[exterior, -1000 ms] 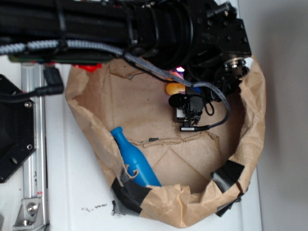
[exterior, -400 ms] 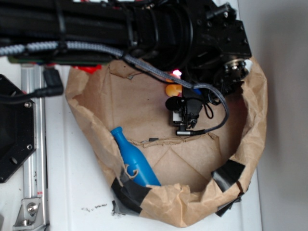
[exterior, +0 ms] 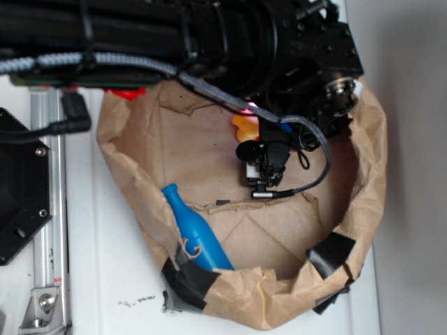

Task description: Grab the yellow duck.

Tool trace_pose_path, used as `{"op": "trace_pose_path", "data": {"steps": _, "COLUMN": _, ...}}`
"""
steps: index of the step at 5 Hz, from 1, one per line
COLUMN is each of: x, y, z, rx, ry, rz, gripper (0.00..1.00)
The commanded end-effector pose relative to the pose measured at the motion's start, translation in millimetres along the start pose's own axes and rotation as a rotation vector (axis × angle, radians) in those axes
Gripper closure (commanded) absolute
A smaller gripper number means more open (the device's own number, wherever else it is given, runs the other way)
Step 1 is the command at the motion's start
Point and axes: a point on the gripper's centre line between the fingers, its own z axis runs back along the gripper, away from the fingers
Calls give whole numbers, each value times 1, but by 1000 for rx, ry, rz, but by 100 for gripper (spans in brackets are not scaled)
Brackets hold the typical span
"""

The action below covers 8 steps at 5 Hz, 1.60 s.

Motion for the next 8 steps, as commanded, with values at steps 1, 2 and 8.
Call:
{"op": "trace_pose_path", "data": {"steps": 1, "x": -4, "y": -9, "z": 2, "rx": 36, "ry": -12, "rz": 0, "gripper": 100}}
{"op": "trace_pose_path", "data": {"steps": 2, "x": -4, "y": -9, "z": 3, "rx": 49, "ry": -20, "rz": 0, "gripper": 100}}
{"op": "trace_pose_path", "data": {"steps": 8, "x": -66, "y": -56, "z": 146, "rx": 97, "ry": -368, "rz": 157, "gripper": 100}}
